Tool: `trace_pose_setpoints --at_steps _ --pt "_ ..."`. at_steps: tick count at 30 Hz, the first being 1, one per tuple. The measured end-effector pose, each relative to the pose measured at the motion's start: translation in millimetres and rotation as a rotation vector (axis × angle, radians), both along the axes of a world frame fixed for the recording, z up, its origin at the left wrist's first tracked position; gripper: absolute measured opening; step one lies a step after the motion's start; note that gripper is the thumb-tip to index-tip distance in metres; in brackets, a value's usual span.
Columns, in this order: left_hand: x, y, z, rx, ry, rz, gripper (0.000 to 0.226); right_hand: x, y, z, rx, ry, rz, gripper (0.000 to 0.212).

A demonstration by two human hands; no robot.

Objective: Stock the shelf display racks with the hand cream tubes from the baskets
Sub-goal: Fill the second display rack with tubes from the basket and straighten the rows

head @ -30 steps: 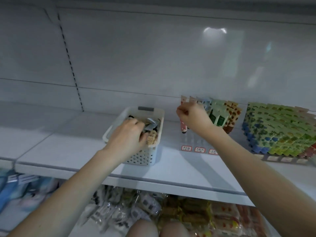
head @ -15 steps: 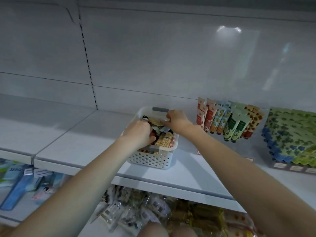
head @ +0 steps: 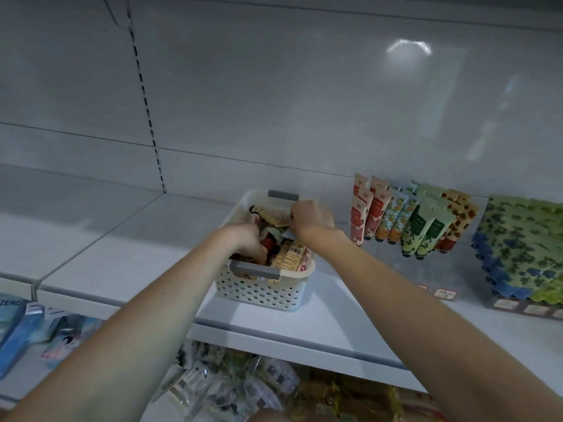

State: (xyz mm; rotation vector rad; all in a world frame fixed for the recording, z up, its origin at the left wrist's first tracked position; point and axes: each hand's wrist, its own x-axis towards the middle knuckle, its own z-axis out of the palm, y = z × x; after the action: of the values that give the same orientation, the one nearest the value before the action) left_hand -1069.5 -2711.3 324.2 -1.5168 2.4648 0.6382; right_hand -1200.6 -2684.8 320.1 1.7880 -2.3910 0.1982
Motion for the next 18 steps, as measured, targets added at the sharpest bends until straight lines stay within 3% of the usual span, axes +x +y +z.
trace_pose_setpoints --at_steps 5,8,18 --pt "-7 5 -7 -0.122 0.015 0.043 0.022 -4 7 11 -0.109 -0.091 0.003 0.026" --pt "-6 4 -8 -0.221 0.091 0.068 0.022 -14 17 22 -0.181 -0.228 0.042 0.028" --pt "15 29 19 -0.162 1.033 0.380 0.017 -42 73 60 -0.668 -0.750 0.140 0.019"
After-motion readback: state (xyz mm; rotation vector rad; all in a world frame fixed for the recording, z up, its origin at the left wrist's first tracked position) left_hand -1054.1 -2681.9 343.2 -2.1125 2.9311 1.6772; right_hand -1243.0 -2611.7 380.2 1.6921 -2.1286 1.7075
